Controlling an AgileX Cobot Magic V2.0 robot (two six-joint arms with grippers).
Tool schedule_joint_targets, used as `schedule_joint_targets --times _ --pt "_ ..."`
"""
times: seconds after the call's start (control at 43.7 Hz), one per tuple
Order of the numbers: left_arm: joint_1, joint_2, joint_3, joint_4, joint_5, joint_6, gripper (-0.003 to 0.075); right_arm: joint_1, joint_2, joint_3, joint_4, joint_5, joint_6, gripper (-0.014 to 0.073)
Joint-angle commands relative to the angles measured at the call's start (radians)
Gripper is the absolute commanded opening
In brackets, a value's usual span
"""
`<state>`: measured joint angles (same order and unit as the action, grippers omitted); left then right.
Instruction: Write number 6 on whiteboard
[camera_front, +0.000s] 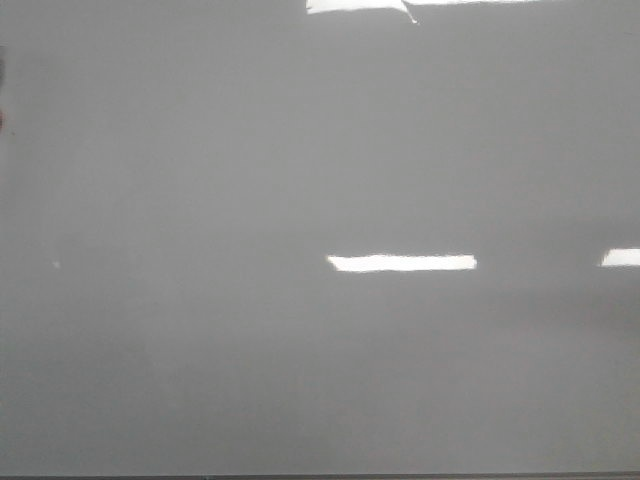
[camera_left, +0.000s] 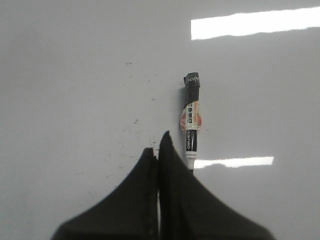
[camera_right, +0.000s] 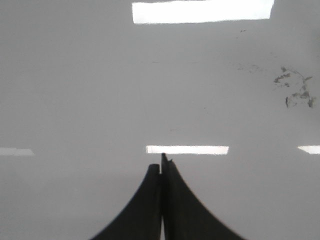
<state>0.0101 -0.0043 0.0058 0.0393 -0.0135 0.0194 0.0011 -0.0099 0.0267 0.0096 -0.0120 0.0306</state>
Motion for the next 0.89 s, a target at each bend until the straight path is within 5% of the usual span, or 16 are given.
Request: schedule_joint_targets --times 0.0,0.87 --pt "-0.007 -0.015 0.003 -0.002 -0.084 -0.013 -0.0020 -0.005 -0.020 -0.005 -0.010 -0.086 0.002 -0.0067" --pt "-0.007 -0.015 0.003 -0.002 -0.106 -0.013 -0.0020 -0.005 -0.020 -0.005 -0.010 -0.113 0.002 -0.0067"
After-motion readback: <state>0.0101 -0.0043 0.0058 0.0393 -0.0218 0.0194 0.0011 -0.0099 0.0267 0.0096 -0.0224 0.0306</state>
